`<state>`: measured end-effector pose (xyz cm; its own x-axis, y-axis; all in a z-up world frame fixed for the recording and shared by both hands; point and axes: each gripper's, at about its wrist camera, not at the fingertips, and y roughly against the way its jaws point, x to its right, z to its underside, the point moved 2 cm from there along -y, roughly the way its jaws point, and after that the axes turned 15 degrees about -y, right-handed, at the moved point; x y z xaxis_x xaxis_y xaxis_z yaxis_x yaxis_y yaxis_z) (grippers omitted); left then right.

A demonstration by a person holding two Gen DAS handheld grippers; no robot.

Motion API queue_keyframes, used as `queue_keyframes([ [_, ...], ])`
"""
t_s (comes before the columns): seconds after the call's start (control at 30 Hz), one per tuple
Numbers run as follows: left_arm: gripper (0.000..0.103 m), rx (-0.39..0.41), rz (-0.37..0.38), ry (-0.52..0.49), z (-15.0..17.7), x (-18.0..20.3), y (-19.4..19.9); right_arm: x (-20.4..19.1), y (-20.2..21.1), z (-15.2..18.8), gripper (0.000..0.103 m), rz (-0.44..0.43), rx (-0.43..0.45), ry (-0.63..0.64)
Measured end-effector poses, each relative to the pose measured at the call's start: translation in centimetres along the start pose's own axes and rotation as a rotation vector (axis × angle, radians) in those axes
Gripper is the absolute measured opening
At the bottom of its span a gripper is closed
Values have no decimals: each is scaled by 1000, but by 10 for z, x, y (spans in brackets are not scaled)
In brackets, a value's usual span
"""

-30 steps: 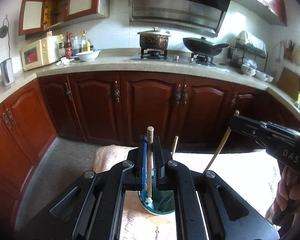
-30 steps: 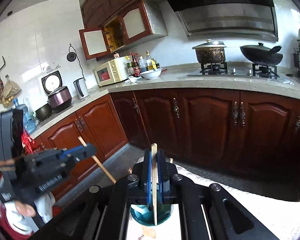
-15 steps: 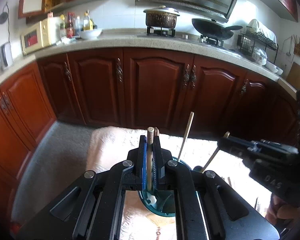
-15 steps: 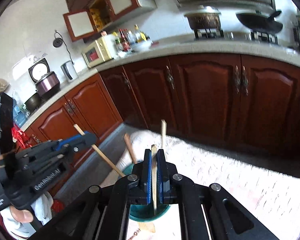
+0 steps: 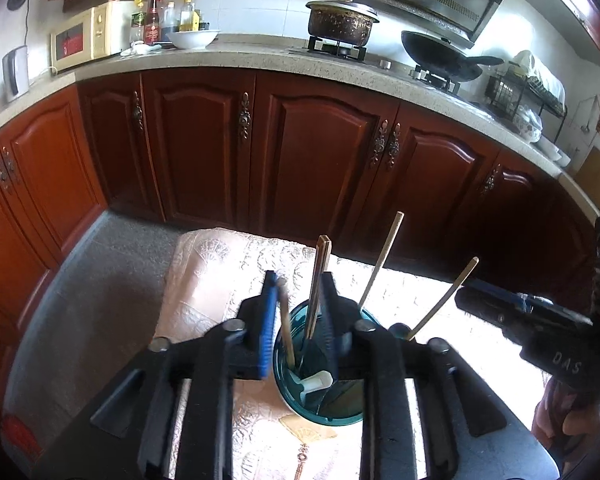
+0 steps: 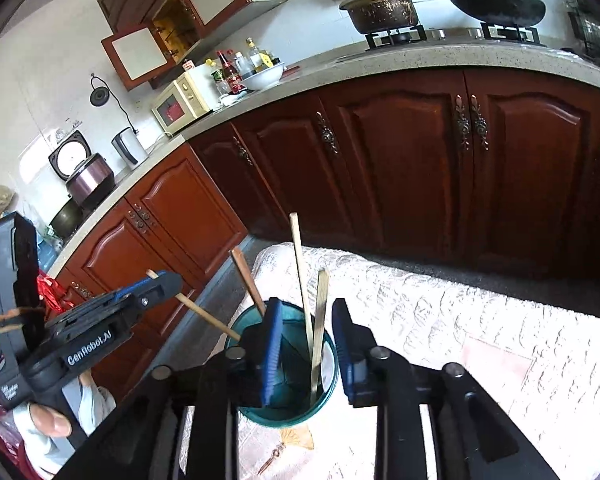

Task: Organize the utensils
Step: 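Lower the chopsticks into the cup and open both tools, then move both open tools back to the remaining chopsticks on the cloth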

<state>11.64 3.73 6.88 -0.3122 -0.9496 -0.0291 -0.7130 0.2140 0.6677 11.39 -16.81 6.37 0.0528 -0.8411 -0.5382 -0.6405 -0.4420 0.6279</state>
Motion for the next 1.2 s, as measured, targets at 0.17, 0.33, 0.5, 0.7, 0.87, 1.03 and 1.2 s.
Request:
queue_keyframes([
  [0.17,34,3,10,10,4,2,10,2,8,12,35,4,-9,15],
  [0.33,38,14,-6,5,11,8,25,3,17,23,36,11,-2,32],
  [0.5,42,30,-28,-7,16,16,40,4,24,33,39,26,6,34],
  [0.7,49,38,-48,-29,29,30,50,8,31,41,43,59,19,28],
  [0.87,50,28,-53,-38,41,41,52,10,40,49,44,83,36,35],
  [1.03,50,19,-62,-55,49,54,53,15,52,57,45,109,56,44],
  [1.2,50,11,-47,-70,58,69,54,22,66,68,45,154,75,63],
])
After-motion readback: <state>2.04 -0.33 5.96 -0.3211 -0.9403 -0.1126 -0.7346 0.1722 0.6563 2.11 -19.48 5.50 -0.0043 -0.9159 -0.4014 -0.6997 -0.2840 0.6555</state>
